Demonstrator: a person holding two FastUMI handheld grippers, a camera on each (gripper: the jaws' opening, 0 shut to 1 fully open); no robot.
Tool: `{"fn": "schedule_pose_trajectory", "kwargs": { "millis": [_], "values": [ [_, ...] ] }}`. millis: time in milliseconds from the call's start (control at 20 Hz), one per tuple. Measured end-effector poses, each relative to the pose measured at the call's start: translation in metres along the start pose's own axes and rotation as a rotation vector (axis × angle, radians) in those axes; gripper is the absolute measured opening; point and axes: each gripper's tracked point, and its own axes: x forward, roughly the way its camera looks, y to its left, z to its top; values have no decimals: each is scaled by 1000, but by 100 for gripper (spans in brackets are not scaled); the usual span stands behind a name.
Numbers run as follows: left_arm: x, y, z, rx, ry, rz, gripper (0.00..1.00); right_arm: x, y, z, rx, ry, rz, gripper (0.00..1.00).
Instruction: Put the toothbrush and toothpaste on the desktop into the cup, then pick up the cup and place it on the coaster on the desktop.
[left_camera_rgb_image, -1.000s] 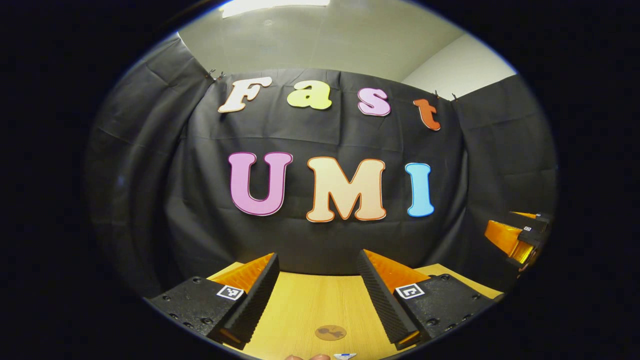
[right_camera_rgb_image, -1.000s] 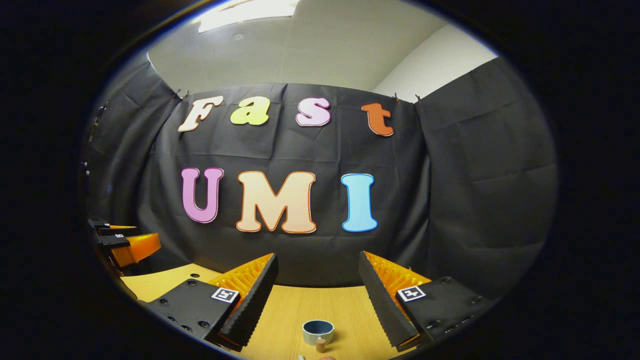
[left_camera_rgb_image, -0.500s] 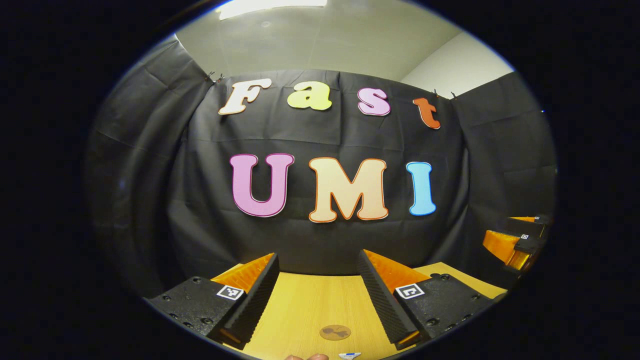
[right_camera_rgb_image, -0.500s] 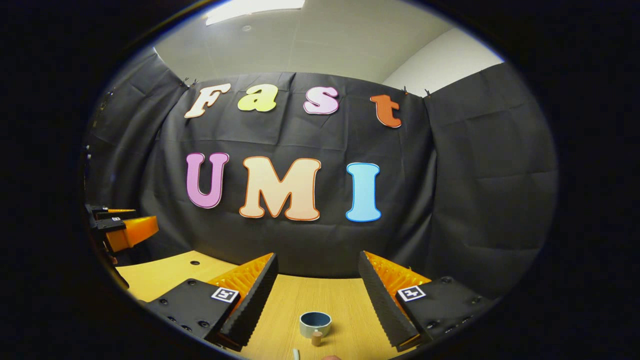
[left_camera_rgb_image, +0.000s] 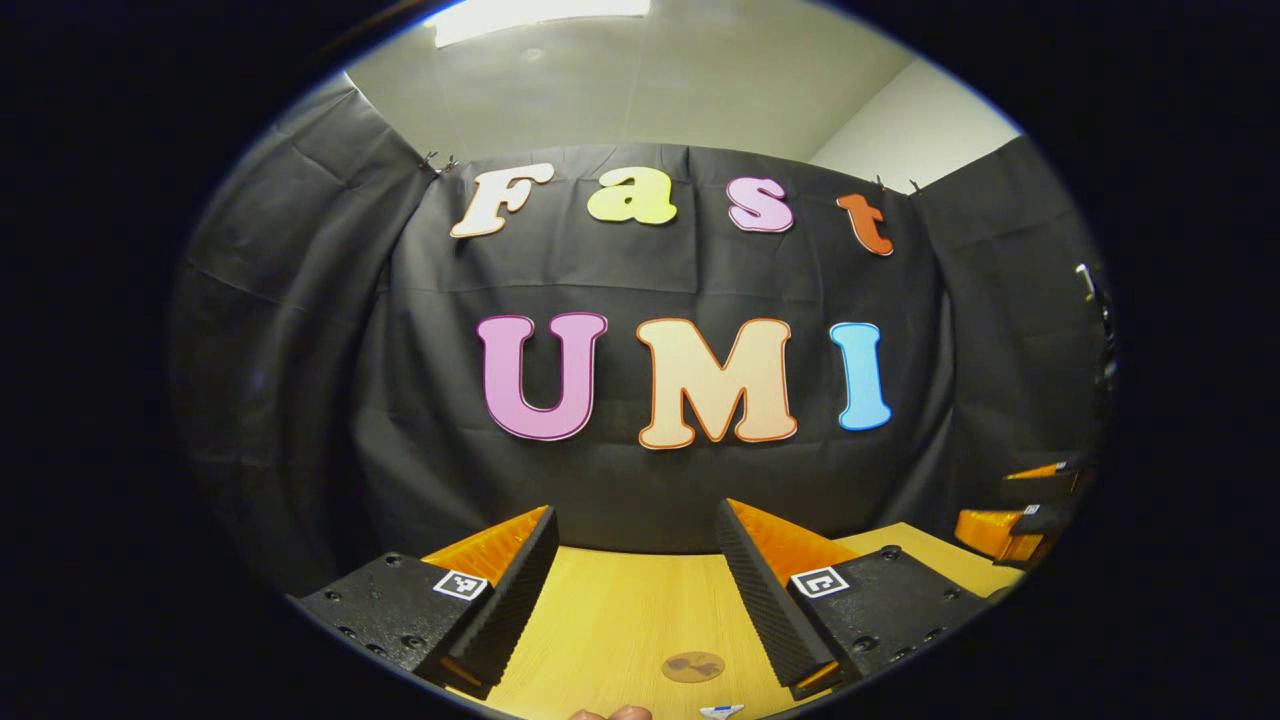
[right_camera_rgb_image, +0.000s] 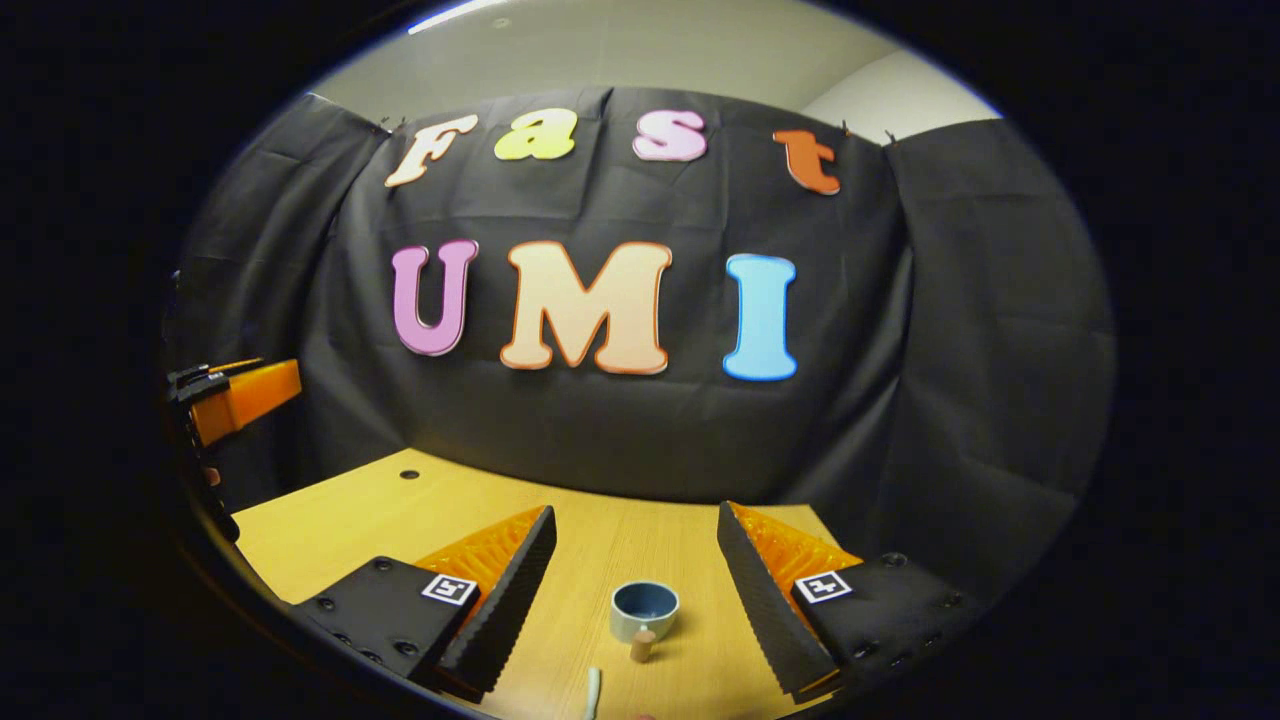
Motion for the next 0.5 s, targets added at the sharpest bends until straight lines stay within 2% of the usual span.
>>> {"fn": "schedule_pose_trajectory", "kwargs": {
  "millis": [500],
  "values": [
    [-7,20,-12,55,44,63,94,21,15,-99,-20,295,70,99]
  ]
}}
